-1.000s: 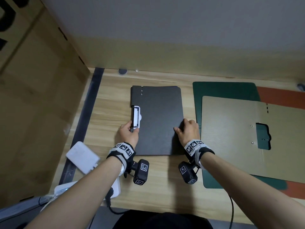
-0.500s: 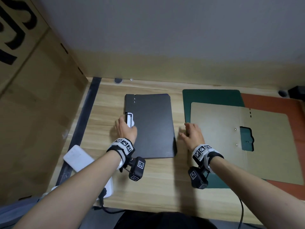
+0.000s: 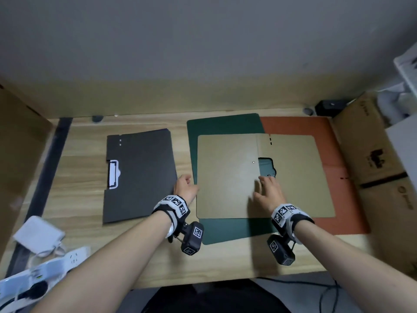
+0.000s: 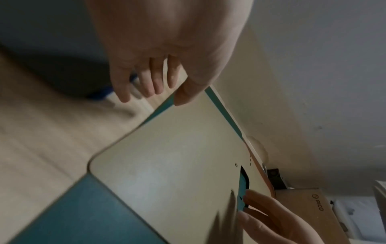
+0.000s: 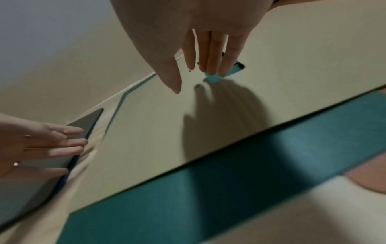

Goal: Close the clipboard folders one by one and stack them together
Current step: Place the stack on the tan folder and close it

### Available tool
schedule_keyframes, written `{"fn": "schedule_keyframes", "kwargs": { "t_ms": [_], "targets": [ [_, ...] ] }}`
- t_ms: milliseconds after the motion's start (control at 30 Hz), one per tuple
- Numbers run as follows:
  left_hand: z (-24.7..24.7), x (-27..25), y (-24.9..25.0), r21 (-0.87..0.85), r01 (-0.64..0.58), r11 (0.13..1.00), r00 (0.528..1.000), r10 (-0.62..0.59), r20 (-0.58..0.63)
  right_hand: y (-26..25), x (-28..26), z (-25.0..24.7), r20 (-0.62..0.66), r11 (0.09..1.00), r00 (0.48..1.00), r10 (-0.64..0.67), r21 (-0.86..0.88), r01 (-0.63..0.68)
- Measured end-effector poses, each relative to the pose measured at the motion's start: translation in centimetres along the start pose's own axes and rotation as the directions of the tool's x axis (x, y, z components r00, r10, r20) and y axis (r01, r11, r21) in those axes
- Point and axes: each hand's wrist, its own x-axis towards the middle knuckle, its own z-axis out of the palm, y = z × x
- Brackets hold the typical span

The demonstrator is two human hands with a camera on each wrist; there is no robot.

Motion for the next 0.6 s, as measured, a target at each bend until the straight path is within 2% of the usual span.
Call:
{"fn": "schedule_keyframes", "kwargs": {
  "t_ms": [200,367,500,600],
  "targets": [
    [4.3,-1.6,-1.7,0.053,0.08,0.995,0.993,-0.075,-0.096,4.8,-1.0,0.6,0.126,0.992,0.987,-0.102,-0.067,0.111],
    [4.5,-2.3,-1.3,-0.067,0.171,0.983,0.971,-0.18,-0.158,5.2,-1.7,2.1,0.147,0.974,0.976,-0.164,-0.133,0.183],
    [3.7,-2.2,-0.7,-0.163,0.202,0.966,0.968,-0.222,-0.115,5.0,-2.1,2.6,0.143,0.959,0.973,-0.183,-0.192,0.209],
    [2.9,-2.2,-0.5,-0.115,0.176,0.978,0.984,-0.18,-0.02,4.6,-2.1,2.6,0.14,0.951,0.975,-0.171,-0.234,0.2]
  ]
}}
